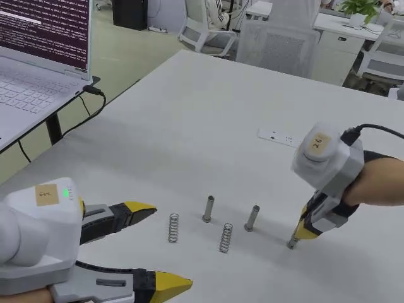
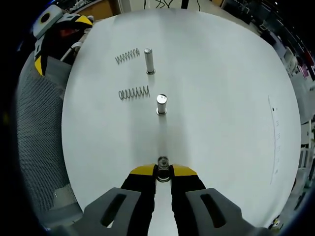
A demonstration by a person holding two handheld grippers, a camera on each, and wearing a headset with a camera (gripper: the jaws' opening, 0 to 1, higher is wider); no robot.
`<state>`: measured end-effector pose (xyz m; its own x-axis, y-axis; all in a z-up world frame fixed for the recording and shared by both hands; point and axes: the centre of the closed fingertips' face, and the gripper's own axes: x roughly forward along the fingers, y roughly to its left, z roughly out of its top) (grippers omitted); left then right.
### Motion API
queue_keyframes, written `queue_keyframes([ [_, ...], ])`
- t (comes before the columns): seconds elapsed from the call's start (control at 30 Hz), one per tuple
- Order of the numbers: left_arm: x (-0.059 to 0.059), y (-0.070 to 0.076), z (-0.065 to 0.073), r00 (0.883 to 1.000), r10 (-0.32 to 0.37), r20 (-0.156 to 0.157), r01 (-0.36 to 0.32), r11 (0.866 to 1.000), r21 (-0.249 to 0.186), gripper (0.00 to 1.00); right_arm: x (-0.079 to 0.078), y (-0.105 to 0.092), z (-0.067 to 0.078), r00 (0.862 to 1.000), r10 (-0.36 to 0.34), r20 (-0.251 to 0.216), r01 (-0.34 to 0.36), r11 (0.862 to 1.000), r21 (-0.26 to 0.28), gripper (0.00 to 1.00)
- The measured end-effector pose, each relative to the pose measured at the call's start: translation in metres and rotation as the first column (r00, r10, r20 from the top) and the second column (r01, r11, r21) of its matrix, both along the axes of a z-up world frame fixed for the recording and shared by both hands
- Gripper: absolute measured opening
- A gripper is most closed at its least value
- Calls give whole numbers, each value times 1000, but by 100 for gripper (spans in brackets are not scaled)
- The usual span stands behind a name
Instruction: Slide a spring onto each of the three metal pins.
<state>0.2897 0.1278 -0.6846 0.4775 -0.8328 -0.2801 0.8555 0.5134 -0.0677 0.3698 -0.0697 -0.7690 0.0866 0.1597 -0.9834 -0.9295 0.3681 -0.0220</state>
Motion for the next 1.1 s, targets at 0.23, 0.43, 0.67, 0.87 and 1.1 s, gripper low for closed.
queue_keyframes([
  [0.23,0,-2,0,1000,-5,-1,5,1000,2,66,1,-2,-10,1000,-9,3,9,1000,-4,9],
  [0.43,-1,-3,0,1000,-10,-1,10,1000,2,65,3,-2,-11,1000,-21,7,21,1000,3,9],
  [0.67,-1,-3,0,1000,-14,0,14,1000,-1,65,3,0,-13,1000,-28,9,27,1000,15,12],
  [0.87,-1,-6,-1,1000,-25,-2,25,1000,-2,65,4,1,-10,999,-41,23,40,999,30,19],
  [1.1,-2,-10,-1,999,-42,-1,42,999,-1,65,9,0,-4,996,-76,55,73,995,63,25],
])
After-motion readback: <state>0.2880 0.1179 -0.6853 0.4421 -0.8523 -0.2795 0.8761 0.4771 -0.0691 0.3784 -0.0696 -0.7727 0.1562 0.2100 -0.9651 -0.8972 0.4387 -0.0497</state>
